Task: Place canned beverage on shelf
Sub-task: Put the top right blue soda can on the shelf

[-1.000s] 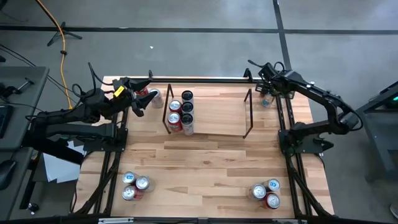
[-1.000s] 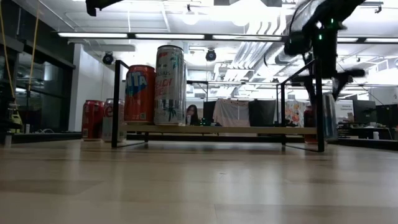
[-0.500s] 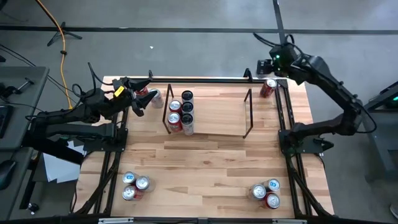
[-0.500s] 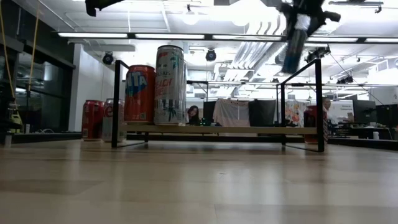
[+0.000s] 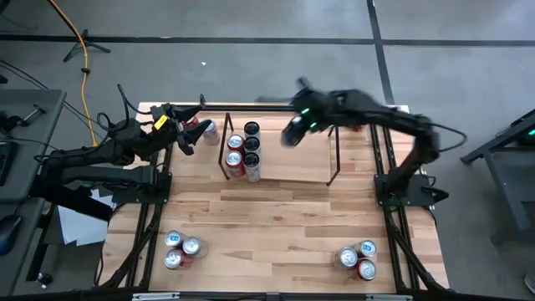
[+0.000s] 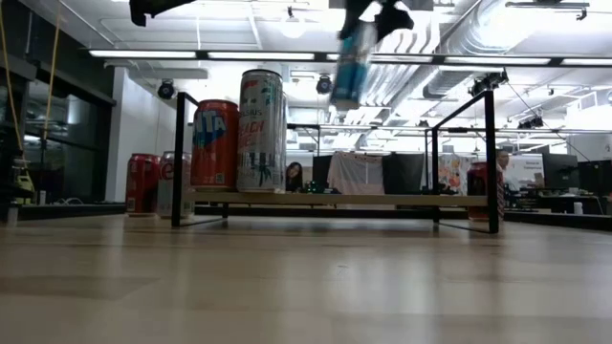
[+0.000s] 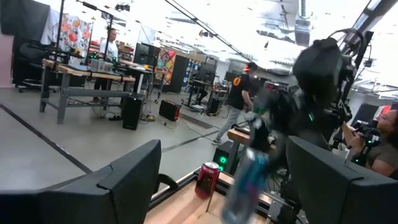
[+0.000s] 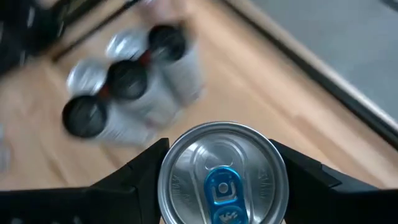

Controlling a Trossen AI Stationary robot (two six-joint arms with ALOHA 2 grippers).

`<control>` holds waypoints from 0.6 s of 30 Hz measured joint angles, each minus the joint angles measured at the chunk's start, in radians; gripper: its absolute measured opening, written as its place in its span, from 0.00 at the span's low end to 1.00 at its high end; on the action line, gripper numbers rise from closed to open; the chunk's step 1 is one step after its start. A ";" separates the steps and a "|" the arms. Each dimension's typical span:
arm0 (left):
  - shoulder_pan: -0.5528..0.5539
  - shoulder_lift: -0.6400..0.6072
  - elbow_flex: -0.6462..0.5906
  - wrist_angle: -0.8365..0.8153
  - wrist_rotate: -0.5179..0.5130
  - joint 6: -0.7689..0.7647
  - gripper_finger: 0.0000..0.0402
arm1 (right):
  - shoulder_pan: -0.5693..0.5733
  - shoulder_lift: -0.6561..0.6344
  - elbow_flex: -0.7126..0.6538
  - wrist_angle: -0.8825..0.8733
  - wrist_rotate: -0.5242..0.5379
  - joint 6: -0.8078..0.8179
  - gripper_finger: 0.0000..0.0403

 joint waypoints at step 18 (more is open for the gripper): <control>0.000 0.000 0.000 -0.002 -0.002 0.001 0.75 | 0.034 0.173 -0.214 0.232 -0.134 -0.182 0.55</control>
